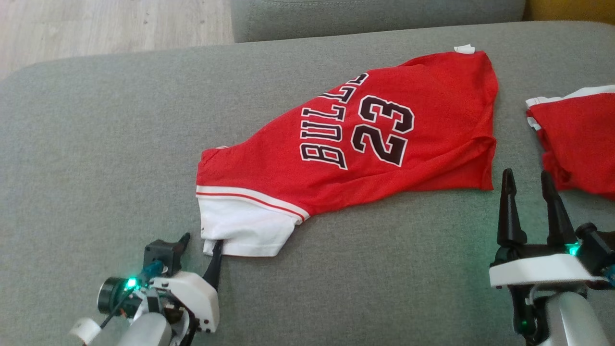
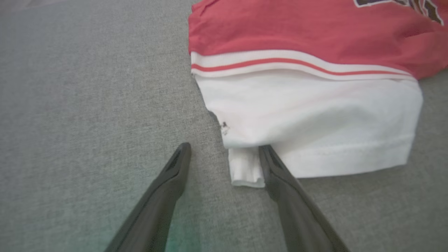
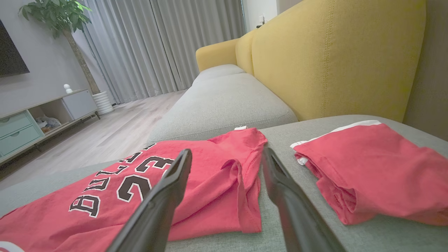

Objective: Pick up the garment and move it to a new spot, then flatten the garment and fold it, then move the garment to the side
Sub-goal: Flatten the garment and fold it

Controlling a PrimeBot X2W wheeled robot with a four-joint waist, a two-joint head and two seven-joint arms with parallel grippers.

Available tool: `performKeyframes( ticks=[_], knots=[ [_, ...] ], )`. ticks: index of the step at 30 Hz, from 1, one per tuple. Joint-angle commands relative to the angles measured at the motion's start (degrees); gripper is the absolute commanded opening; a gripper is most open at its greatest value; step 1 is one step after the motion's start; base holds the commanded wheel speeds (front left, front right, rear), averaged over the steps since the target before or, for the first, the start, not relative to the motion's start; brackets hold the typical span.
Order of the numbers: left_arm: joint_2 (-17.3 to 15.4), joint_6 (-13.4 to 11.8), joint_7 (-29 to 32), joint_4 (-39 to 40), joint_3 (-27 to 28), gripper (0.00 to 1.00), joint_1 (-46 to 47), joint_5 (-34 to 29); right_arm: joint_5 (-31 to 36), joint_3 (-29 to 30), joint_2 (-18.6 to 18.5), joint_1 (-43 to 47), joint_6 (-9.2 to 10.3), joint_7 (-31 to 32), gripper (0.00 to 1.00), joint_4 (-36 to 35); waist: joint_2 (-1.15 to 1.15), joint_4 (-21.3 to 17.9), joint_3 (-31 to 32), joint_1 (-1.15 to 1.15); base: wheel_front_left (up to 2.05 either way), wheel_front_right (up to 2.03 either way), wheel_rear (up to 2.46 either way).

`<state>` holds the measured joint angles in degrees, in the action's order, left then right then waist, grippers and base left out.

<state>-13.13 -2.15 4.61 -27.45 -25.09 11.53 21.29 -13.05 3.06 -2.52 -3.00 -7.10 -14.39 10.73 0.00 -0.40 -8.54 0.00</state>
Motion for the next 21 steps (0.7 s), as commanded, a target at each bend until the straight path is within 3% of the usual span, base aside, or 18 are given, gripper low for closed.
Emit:
performKeyframes(
  ticks=[1, 9, 10, 11, 12, 21],
  knots=[
    [-1.6, -0.6, 0.8, 0.7, 1.6, 1.0, 2.4, 0.2, 0.0, -1.4, -0.4, -2.3, -0.39, -0.6, 1.0, -1.6, 0.0, -0.2, -0.1, 0.0, 0.0, 0.0, 0.0],
    [-2.2, -1.8, 5.4, -0.7, 1.3, 1.0, 2.6, 0.9, 0.0, -1.2, -0.4, -2.6, -0.39, -0.6, 1.0, -1.8, 0.0, -0.9, -0.5, 0.0, 0.0, 0.0, 0.0],
    [-2.3, -1.6, 6.2, -0.7, 1.1, 0.84, 2.5, 1.1, 0.1, -1.2, -0.4, -2.6, -0.39, -0.6, 1.0, -1.8, 0.0, -0.8, -0.5, 0.0, 0.0, 0.0, 0.0],
    [-2.3, -1.4, 6.9, -0.6, 0.9, 0.21, 2.4, 1.3, 0.1, -1.1, -0.4, -2.6, -0.39, -0.6, 1.0, -1.8, 0.0, -0.8, -0.4, 0.0, 0.0, 0.0, 0.0],
    [-2.4, -1.1, 7.4, -0.4, 0.7, 0.0, 2.3, 1.4, 0.1, -1.0, -0.4, -2.6, -0.39, -0.6, 1.0, -1.8, 0.0, -0.8, -0.4, 0.0, 0.0, 0.0, 0.0],
    [-2.6, -1.3, 5.2, 3.3, 1.3, 0.0, 2.0, 2.2, 0.4, -0.1, -0.4, -2.5, -0.39, -0.6, 1.0, -1.6, 0.0, 0.1, 0.5, 0.0, 0.0, 0.0, 0.0]
  ],
)
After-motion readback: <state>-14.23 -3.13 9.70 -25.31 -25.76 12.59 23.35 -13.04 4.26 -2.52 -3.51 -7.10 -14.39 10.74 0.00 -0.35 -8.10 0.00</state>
